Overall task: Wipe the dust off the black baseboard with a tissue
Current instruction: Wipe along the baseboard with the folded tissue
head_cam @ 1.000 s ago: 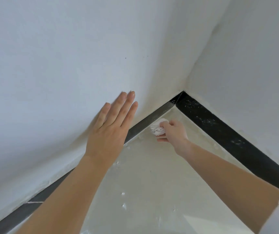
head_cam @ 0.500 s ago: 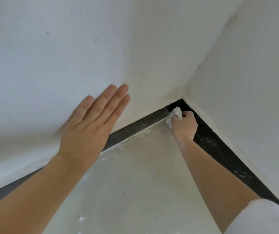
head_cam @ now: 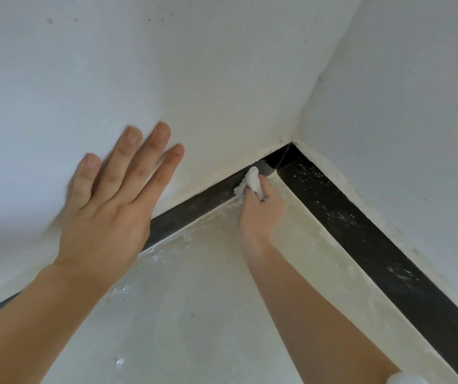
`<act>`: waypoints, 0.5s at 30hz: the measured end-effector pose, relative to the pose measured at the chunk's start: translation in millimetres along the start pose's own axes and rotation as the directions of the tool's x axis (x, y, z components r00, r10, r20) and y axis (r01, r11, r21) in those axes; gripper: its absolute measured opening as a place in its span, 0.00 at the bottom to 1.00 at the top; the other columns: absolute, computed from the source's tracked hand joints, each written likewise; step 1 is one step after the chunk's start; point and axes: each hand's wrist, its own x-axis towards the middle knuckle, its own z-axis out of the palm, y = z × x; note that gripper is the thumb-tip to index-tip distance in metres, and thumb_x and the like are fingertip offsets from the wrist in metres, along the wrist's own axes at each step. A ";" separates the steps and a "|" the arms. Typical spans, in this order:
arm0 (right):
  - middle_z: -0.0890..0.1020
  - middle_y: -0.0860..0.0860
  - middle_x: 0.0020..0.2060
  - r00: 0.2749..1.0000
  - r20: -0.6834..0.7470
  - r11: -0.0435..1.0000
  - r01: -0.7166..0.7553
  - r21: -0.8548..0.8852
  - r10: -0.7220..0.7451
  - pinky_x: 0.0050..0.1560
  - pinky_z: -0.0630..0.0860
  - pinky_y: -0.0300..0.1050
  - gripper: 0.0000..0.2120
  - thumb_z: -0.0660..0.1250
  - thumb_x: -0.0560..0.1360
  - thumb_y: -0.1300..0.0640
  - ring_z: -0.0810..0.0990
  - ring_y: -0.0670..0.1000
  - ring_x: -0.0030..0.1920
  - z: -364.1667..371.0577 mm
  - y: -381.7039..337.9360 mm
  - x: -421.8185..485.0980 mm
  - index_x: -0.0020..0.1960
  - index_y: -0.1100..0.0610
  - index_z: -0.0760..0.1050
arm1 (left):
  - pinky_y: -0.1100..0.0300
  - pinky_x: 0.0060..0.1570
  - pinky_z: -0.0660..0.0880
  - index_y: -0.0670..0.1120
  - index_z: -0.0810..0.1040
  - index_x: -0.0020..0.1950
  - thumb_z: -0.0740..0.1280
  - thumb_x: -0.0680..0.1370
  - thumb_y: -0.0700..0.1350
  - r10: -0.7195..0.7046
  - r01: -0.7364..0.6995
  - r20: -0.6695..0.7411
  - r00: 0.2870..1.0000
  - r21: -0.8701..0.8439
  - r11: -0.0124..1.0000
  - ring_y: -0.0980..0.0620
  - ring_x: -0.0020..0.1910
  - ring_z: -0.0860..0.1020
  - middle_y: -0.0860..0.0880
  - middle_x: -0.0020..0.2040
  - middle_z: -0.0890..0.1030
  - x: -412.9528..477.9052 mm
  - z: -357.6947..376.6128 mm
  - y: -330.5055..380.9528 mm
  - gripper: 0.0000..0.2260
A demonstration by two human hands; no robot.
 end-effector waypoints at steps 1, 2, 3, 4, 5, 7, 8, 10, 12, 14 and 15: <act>0.72 0.49 0.25 0.997 0.080 1.000 0.003 -0.021 -0.001 0.31 0.64 0.37 0.16 0.62 0.78 0.59 0.67 0.46 0.27 -3.5 1.3 -7.1 0.32 0.56 0.74 | 0.52 0.73 0.32 0.50 0.54 0.79 0.68 0.74 0.39 0.001 -0.001 0.001 1.000 -0.006 1.000 0.48 0.77 0.39 0.49 0.79 0.48 0.6 -0.6 -0.6 0.37; 0.75 0.55 0.27 0.982 0.188 1.000 0.008 -0.029 -0.002 0.32 0.67 0.39 0.16 0.63 0.78 0.58 0.70 0.50 0.29 -8.8 1.3 -13.6 0.33 0.59 0.75 | 0.53 0.73 0.31 0.50 0.54 0.79 0.68 0.75 0.39 0.002 -0.002 0.002 1.000 -0.010 1.000 0.48 0.77 0.39 0.49 0.79 0.47 1.1 -1.1 -0.9 0.37; 0.76 0.60 0.30 0.951 0.309 0.999 0.023 -0.030 -0.013 0.34 0.70 0.43 0.16 0.63 0.78 0.57 0.72 0.54 0.30 -14.9 0.6 -18.9 0.34 0.63 0.76 | 0.53 0.73 0.30 0.50 0.54 0.79 0.68 0.75 0.39 0.005 -0.005 0.005 1.000 -0.014 1.000 0.48 0.77 0.38 0.48 0.79 0.47 1.2 -1.4 -1.3 0.37; 0.76 0.64 0.31 0.909 0.417 0.999 0.039 -0.035 -0.021 0.34 0.70 0.46 0.15 0.64 0.77 0.59 0.72 0.55 0.30 -22.2 -0.8 -21.1 0.35 0.67 0.76 | 0.53 0.73 0.30 0.50 0.53 0.79 0.68 0.75 0.40 0.007 -0.007 0.007 1.000 -0.017 1.000 0.48 0.77 0.38 0.48 0.79 0.47 1.0 -1.6 -1.7 0.37; 0.75 0.64 0.31 0.875 0.484 0.998 0.048 -0.052 -0.017 0.33 0.71 0.44 0.12 0.64 0.75 0.63 0.72 0.53 0.30 -30.3 -5.3 -19.8 0.36 0.70 0.77 | 0.53 0.73 0.30 0.50 0.53 0.79 0.68 0.75 0.40 0.006 -0.006 0.009 1.000 -0.023 1.000 0.48 0.77 0.38 0.48 0.79 0.47 1.0 -1.7 -1.7 0.37; 0.75 0.61 0.27 0.891 0.454 0.995 0.050 -0.085 -0.006 0.32 0.70 0.37 0.07 0.61 0.70 0.71 0.73 0.47 0.29 -42.2 -13.2 -6.8 0.38 0.73 0.77 | 0.53 0.73 0.30 0.50 0.53 0.79 0.68 0.76 0.40 0.004 -0.003 0.012 1.000 -0.038 0.999 0.48 0.77 0.37 0.49 0.79 0.47 1.1 -1.9 -2.0 0.37; 0.76 0.57 0.26 0.935 0.354 0.995 0.034 -0.092 0.001 0.32 0.70 0.37 0.08 0.60 0.69 0.71 0.73 0.46 0.29 -44.4 -15.2 3.9 0.38 0.72 0.77 | 0.53 0.73 0.30 0.50 0.52 0.79 0.68 0.76 0.40 0.004 -0.004 0.016 1.000 -0.044 0.999 0.48 0.77 0.37 0.49 0.79 0.47 1.2 -1.9 -2.0 0.37; 0.77 0.49 0.28 0.995 0.078 0.995 -0.054 -0.082 0.060 0.34 0.70 0.39 0.09 0.60 0.69 0.69 0.73 0.44 0.29 -43.8 -12.3 30.6 0.41 0.66 0.80 | 0.53 0.73 0.31 0.50 0.52 0.80 0.68 0.76 0.40 0.006 -0.005 0.022 1.000 -0.049 0.999 0.48 0.77 0.38 0.49 0.79 0.47 1.4 -1.9 -1.8 0.37; 0.77 0.48 0.28 0.990 -0.042 0.991 -0.136 0.012 0.137 0.35 0.70 0.39 0.09 0.61 0.72 0.66 0.74 0.44 0.29 -35.4 -6.0 49.5 0.40 0.64 0.80 | 0.53 0.73 0.30 0.50 0.51 0.80 0.69 0.75 0.40 0.003 -0.001 0.030 1.000 -0.048 0.999 0.48 0.77 0.38 0.49 0.79 0.47 0.6 -2.1 -2.1 0.38; 0.75 0.56 0.28 0.977 -0.036 0.968 -0.201 0.153 0.209 0.34 0.69 0.39 0.13 0.63 0.76 0.61 0.72 0.49 0.29 -23.4 -1.2 53.5 0.38 0.70 0.75 | 0.53 0.73 0.30 0.51 0.52 0.80 0.70 0.74 0.39 0.000 0.002 0.034 0.999 -0.058 0.998 0.48 0.77 0.38 0.50 0.80 0.46 -0.1 -2.0 -1.9 0.40; 0.73 0.58 0.29 0.968 -0.039 0.951 -0.236 0.200 0.249 0.34 0.69 0.39 0.17 0.64 0.78 0.57 0.71 0.51 0.30 -16.7 0.1 51.1 0.38 0.71 0.74 | 0.52 0.73 0.30 0.51 0.52 0.80 0.70 0.73 0.38 0.001 0.001 0.033 0.999 -0.060 0.998 0.48 0.77 0.38 0.50 0.80 0.46 0.1 -2.0 -1.6 0.40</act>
